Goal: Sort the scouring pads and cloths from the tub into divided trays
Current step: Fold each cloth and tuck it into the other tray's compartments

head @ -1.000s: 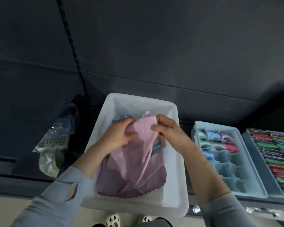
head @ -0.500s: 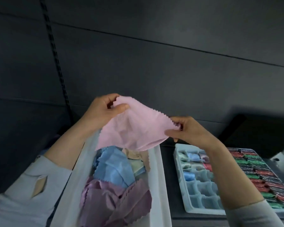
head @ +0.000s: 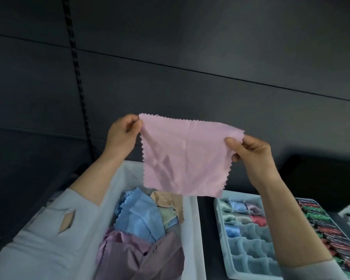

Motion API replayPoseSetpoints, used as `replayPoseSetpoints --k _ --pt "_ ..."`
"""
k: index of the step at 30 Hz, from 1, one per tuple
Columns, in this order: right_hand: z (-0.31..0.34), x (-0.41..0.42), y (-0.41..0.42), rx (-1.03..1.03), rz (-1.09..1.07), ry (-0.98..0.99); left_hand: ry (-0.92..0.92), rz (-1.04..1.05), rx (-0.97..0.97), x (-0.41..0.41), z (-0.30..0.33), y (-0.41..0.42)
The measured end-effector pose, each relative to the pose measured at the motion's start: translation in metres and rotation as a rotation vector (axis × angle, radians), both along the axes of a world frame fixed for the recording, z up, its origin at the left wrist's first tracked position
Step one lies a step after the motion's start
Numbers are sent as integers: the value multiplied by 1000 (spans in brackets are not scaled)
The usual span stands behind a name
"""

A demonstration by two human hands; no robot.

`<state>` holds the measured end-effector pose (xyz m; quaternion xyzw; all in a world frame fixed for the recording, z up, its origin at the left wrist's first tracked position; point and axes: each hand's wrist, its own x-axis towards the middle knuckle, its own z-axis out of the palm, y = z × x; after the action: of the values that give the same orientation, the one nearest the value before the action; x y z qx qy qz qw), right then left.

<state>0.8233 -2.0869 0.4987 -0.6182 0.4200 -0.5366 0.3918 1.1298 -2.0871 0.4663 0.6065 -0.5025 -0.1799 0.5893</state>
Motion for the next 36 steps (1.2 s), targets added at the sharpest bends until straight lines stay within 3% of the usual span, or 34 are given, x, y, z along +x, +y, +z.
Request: replayPoseSetpoints --k 2,4,7,10,13,17,20,23,27,29,32,36 --pt "5 -2 7 1 100 -35 -8 34 22 -5 -5 -1" --pt "12 -2 18 24 301 80 110 -17 0 -14 -8 -1" --pt "19 9 36 126 610 336 324 -187 -37 -32 -7 2" --pt "14 21 36 156 727 428 486 -376 -48 -52 -5 5" --pt "10 32 35 127 637 375 444 -399 26 -65 -1 6" --pt "2 25 12 109 127 -14 260 -184 80 -48 -13 -1" --pt "-18 6 -19 42 -248 125 45 20 192 -32 -29 0" --pt "-35 3 -25 -29 -434 284 -135 126 197 -32 -38 6" --pt "-42 17 -15 -104 -446 334 -128 169 53 -55 -38 20" --pt "-41 32 -4 -139 -340 299 -74 106 -47 -76 -31 31" --pt "-40 56 11 -195 -176 318 -165 14 -191 -106 -22 43" --pt "-38 68 17 -189 -73 253 -117 -59 -221 -121 -17 43"
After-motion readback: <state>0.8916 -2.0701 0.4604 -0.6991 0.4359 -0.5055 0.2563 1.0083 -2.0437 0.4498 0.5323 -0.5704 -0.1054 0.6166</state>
